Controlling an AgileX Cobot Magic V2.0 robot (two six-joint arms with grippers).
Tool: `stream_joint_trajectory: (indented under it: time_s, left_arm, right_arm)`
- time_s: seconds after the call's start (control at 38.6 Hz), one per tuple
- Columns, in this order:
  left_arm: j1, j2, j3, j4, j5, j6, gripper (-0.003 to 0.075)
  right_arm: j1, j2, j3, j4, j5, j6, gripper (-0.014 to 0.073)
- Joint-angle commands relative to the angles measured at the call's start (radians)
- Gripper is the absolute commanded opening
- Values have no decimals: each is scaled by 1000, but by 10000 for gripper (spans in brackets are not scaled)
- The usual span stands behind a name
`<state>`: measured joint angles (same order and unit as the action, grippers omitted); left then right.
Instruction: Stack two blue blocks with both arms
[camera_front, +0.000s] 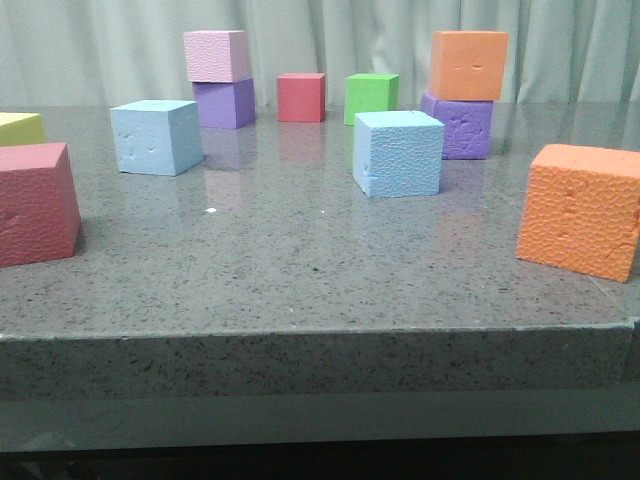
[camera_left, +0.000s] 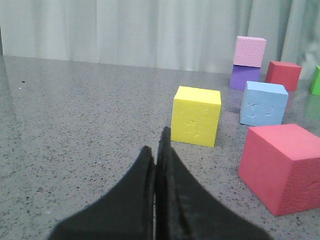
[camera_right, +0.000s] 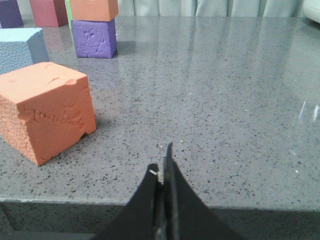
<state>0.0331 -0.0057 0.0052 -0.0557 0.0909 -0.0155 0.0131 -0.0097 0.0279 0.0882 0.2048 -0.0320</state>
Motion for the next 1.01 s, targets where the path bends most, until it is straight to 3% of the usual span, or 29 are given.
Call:
stream_joint_trajectory:
  time_s: [0.0,0.7,0.98]
  left_arm:
    - [1,-16,2,-9,-85,-7,-20]
    - [1,-16,2,-9,-91,-7,-20]
    - [1,-16,2,-11,-157,-7,-20]
  right_arm:
    - [-4,-19,-6,-5,-78,-2,-72]
    - [-4,-19,-6,-5,-83,-2,-72]
    - [-4,-19,-6,-5,-210,-2,-72]
